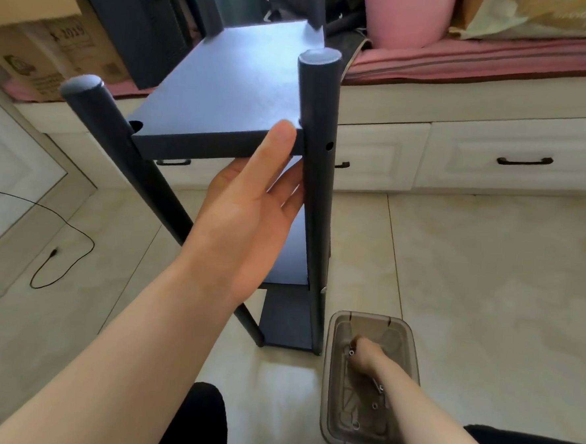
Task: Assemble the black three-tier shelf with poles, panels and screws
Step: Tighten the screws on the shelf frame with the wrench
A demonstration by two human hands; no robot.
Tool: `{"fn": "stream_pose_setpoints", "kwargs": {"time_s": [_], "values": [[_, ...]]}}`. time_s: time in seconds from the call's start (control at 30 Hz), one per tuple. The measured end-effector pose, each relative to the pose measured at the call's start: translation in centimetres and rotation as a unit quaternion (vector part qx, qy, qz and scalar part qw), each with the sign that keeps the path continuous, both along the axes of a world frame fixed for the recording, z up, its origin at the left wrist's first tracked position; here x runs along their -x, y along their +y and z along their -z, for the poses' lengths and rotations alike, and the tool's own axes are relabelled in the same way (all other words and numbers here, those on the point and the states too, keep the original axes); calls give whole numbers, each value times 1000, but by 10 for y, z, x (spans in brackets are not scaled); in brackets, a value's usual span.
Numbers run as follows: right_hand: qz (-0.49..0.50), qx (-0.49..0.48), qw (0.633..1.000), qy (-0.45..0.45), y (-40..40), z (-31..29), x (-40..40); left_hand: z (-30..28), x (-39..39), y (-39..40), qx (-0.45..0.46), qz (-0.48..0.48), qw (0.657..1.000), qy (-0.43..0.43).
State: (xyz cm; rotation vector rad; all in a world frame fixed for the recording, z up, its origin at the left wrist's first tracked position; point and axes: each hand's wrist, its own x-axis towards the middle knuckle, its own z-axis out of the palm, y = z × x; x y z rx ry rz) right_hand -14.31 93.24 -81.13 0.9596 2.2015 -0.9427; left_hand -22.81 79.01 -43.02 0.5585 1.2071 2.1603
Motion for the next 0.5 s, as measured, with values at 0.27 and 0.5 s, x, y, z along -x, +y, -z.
{"fn": "stream_pose_setpoints", "kwargs": {"time_s": [0.27,0.5], "values": [[-2,-28,1000,-1,-4,13,3,1,1,0,4,1,1000,11],[-24,-99,995,24,-7,13,-4,1,1,1,-1,1,1000,4]]}}
